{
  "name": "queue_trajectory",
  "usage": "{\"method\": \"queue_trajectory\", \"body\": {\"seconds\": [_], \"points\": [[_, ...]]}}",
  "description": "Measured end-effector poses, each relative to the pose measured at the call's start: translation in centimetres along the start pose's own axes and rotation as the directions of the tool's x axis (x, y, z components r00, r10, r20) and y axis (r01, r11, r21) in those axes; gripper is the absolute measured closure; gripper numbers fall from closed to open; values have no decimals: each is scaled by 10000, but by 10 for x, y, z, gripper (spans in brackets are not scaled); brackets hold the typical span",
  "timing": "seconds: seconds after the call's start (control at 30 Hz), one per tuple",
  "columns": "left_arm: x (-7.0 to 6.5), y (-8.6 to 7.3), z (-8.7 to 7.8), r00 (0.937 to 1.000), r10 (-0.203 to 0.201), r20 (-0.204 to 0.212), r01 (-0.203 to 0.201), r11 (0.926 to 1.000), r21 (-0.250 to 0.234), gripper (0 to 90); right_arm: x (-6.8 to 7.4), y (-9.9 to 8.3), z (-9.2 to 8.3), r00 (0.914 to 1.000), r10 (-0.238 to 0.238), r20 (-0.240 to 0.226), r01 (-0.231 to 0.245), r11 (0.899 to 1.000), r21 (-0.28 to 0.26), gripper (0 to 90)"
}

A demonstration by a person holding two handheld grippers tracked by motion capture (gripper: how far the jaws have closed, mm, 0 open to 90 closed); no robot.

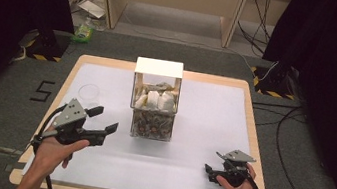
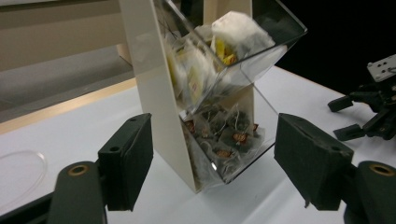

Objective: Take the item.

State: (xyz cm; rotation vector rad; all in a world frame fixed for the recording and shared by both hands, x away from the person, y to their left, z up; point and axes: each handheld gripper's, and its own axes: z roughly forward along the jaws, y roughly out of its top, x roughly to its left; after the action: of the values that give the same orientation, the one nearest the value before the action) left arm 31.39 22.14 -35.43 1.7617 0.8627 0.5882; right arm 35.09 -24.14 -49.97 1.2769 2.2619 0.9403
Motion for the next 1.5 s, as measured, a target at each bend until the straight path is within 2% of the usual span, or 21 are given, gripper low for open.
{"method": "queue_trajectory", "body": {"seconds": [0.33,0.53,0.97,1.07,1.2,1.5], "points": [[-9,19,10,9992,244,327,-245,9997,19,325,1,0,0,10000,72,-6,-72,10000,26,65],[-12,36,16,9980,329,547,-320,9994,-164,346,1,0,1,10000,58,-5,-58,10000,29,61],[-22,67,44,9945,772,709,-781,9969,98,466,1,0,1,10000,46,-46,-45,10000,47,53],[-26,72,52,9913,1086,740,-1102,9938,174,524,1,0,1,10000,28,-59,-28,10000,53,48],[-27,74,61,9908,998,909,-1033,9941,344,534,1,0,1,10000,21,-57,-20,10000,60,47],[-24,75,83,9946,645,819,-706,9947,747,527,1,0,1,10000,-1,-76,1,10000,71,43]]}}
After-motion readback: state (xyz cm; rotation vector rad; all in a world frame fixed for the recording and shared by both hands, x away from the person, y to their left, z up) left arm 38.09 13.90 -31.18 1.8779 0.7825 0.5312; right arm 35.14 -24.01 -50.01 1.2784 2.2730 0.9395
